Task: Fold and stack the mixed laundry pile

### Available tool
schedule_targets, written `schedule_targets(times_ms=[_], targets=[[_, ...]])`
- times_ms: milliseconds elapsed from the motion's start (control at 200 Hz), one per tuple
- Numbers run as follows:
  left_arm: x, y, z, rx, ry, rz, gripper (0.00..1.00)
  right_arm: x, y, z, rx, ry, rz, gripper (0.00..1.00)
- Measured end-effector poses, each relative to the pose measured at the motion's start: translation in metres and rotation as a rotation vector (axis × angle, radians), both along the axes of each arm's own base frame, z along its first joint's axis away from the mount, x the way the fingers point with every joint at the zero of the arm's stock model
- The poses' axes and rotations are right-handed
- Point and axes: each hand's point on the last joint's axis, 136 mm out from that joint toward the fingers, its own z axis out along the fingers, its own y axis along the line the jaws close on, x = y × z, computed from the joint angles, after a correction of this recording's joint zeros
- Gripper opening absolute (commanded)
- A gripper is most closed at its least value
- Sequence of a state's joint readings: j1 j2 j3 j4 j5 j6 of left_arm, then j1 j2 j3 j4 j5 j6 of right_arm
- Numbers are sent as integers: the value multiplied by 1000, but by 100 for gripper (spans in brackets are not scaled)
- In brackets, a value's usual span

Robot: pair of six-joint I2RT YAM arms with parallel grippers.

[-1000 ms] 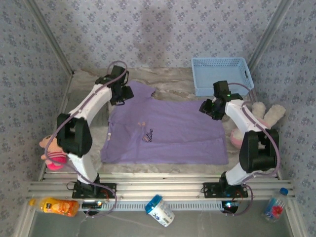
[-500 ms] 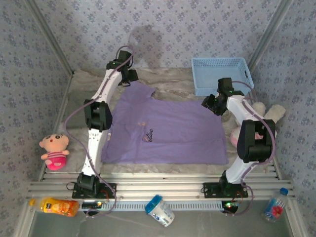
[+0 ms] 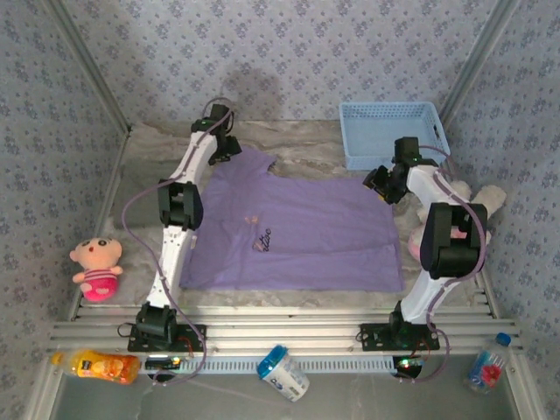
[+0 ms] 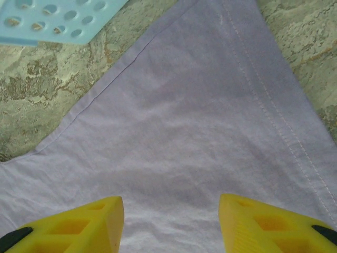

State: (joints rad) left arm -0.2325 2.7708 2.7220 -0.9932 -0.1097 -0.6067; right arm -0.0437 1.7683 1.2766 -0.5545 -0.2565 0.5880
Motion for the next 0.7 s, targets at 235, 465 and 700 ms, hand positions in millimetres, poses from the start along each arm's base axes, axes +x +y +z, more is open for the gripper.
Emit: schedule_targets(times_ms=[235, 465, 700], targets=[[-9, 7, -3, 65, 34, -13, 35, 20, -22, -10, 40, 5, -91, 51], [-15, 9, -4, 82, 59, -32, 0, 55, -48, -23, 0, -21, -198, 51], [-23, -9, -2, 22, 83, -68, 0, 77, -63, -45, -67, -8, -246, 50]])
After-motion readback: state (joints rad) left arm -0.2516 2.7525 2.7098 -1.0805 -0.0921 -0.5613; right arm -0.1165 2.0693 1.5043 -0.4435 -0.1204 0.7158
